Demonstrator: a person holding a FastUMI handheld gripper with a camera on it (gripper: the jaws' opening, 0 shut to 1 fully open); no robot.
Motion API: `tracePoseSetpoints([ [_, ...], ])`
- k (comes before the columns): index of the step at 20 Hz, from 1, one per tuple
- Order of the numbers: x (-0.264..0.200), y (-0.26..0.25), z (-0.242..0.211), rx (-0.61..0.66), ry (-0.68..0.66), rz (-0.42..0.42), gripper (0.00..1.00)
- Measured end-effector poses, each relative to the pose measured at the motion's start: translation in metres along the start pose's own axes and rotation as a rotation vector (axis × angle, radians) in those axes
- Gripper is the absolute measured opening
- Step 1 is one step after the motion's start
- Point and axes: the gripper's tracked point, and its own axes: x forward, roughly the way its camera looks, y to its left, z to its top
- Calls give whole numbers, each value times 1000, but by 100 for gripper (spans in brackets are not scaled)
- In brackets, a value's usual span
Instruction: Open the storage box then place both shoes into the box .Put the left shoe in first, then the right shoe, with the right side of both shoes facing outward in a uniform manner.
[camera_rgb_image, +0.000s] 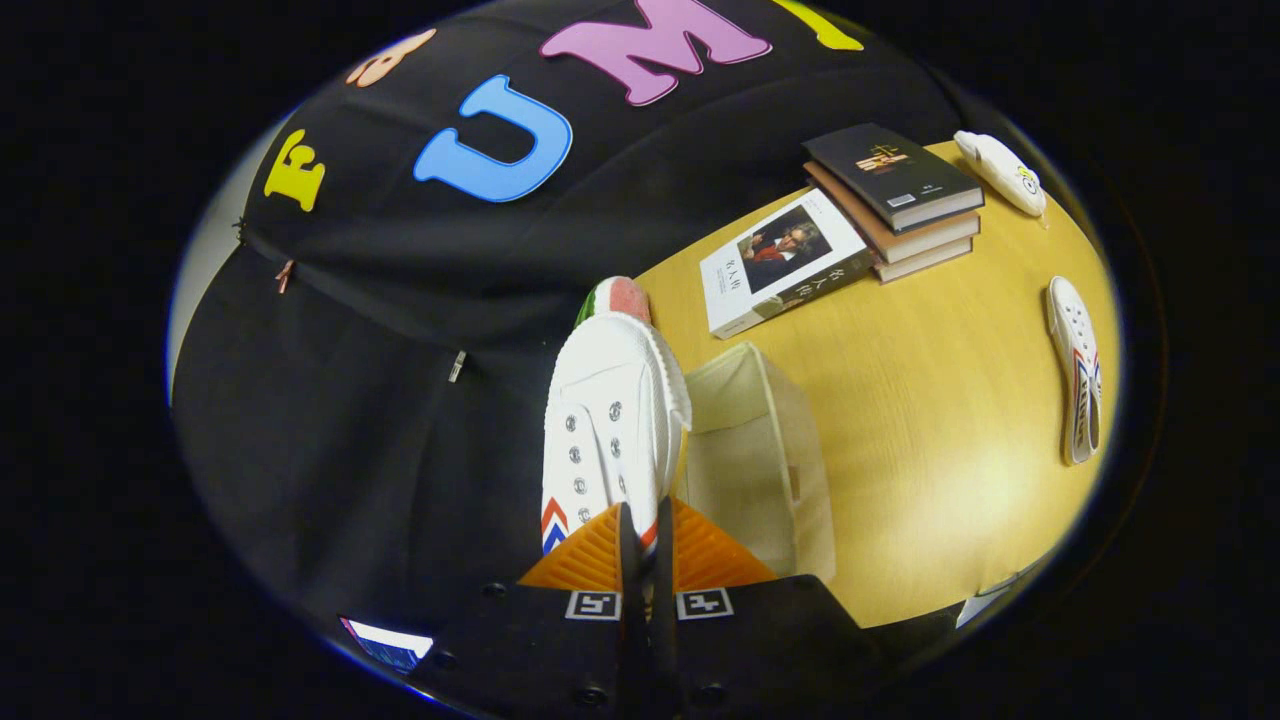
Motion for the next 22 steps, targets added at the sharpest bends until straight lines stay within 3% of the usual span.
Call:
tracePoseSetpoints([
  [7, 57, -8, -34, -27, 66, -119, 5],
  [14, 78, -23, -49, -40, 95, -201, 6],
  [16, 82, -16, -52, -25, 111, -172, 8],
  [18, 80, 8, -51, 25, 108, -93, 54],
  [20, 67, 11, -34, -21, 72, -100, 100],
  [22, 52, 7, -24, -114, 37, -116, 99],
])
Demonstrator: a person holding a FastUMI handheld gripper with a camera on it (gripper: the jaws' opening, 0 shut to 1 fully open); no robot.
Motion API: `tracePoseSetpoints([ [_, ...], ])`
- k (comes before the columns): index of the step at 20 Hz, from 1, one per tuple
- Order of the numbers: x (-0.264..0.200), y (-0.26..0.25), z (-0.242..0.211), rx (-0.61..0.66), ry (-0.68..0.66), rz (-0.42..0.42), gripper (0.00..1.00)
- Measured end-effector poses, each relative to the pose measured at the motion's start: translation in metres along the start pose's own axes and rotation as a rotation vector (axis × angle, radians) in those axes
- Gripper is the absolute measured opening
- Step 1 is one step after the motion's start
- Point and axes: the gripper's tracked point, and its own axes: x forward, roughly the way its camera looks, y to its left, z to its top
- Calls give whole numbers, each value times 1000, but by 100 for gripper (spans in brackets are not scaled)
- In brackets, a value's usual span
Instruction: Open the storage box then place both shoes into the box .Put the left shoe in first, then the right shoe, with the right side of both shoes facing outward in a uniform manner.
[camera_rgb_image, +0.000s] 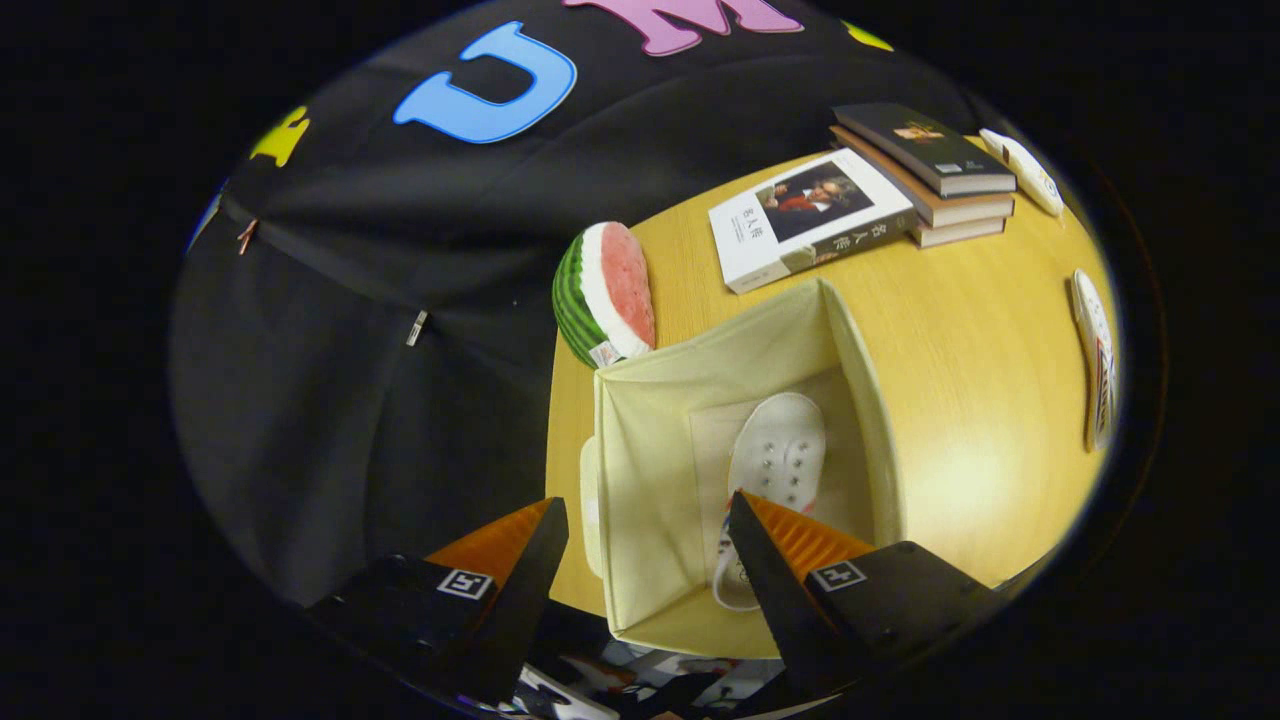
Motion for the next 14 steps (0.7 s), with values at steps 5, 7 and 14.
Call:
tracePoseSetpoints([
  [5, -56, -28, 25, -129, -107, -22, 99],
  [7, -80, -49, 34, -152, -136, -45, 99],
  [14, -146, -163, 73, -190, -232, -191, 99],
])
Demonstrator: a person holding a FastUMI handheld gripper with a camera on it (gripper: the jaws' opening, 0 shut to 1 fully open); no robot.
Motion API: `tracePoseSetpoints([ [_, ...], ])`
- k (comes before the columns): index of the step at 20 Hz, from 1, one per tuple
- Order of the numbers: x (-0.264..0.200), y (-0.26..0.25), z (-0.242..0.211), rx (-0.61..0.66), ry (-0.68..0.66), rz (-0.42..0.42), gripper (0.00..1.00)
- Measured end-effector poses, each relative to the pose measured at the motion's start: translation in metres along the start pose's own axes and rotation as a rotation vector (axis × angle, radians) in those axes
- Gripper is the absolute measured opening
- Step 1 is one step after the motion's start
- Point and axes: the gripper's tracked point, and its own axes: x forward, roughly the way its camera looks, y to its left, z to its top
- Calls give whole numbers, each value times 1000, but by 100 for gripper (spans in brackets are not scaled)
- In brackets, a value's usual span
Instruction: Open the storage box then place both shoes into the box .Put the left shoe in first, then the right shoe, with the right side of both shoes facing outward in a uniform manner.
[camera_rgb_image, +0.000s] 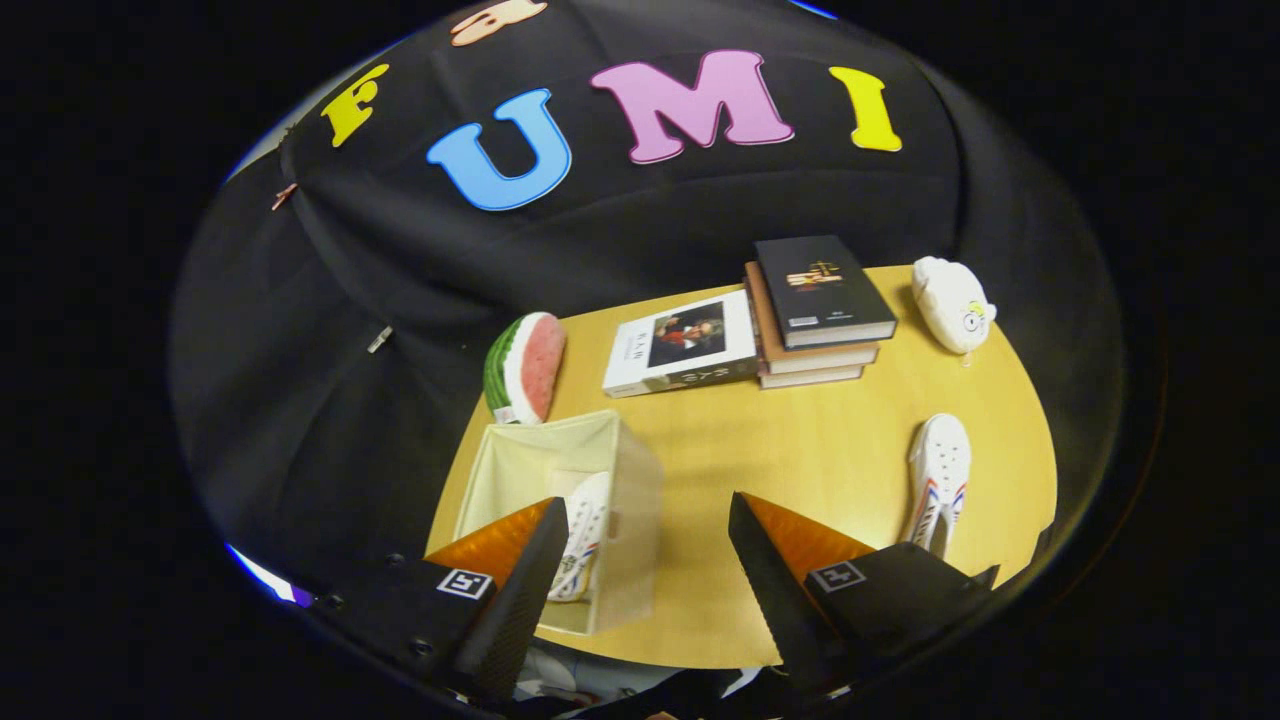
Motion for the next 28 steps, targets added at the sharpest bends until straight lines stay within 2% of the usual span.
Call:
tracePoseSetpoints([
  [4, -13, -64, 15, -5, -46, -62, 99],
  [11, -18, -171, 22, -44, -37, -161, 99],
  [19, 9, -296, -8, 0, 56, -277, 99],
  [23, 32, -329, -48, 116, 174, -234, 99],
  [25, 45, -346, -69, 153, 225, -239, 99],
  [28, 55, -356, -89, 257, 289, -200, 99],
])
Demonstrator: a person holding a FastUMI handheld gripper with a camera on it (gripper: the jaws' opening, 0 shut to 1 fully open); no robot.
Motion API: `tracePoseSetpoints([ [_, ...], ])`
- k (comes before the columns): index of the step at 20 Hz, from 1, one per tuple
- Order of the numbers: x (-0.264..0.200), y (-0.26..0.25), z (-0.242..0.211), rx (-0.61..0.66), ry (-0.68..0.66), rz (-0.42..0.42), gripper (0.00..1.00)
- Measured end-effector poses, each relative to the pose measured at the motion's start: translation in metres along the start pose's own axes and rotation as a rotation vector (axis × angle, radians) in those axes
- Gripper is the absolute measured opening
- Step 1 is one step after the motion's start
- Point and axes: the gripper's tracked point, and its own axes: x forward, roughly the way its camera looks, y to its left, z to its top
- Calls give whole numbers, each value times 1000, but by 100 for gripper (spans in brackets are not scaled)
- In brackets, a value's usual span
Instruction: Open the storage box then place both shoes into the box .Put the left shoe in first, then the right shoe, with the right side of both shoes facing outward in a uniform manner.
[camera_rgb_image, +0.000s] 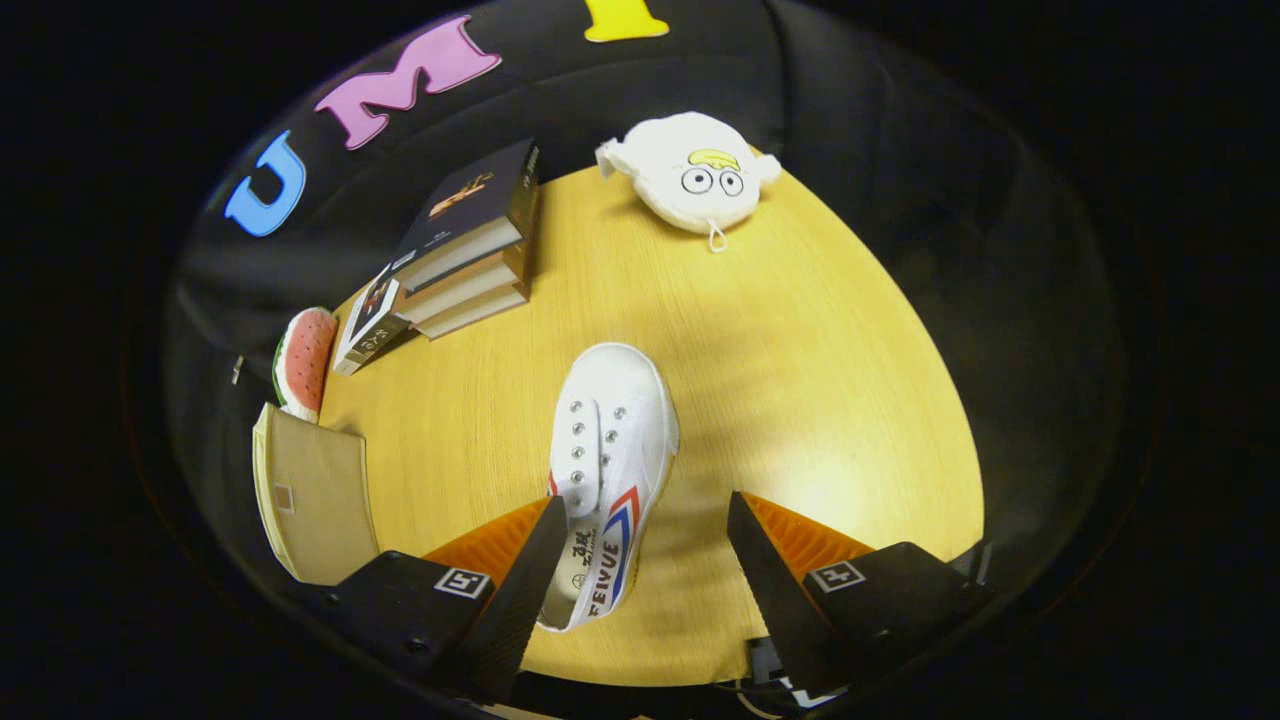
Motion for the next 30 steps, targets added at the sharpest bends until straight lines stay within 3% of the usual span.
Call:
tracePoseSetpoints([
  [3, 16, 1, -2, 56, 45, 29, 98],
  [12, 45, 15, -10, 25, 108, 57, 91],
  [16, 50, 19, -11, 45, 133, 53, 66],
  [19, 50, 8, -11, 35, 116, 34, 62],
  [21, 50, 11, -10, 77, 115, 42, 38],
  [25, 48, 8, -12, 94, 130, 93, 28],
  [26, 50, 7, -12, 113, 145, 113, 19],
  [28, 49, 6, -12, 198, 153, 148, 11],
  [30, 46, 8, -12, 196, 148, 163, 11],
])
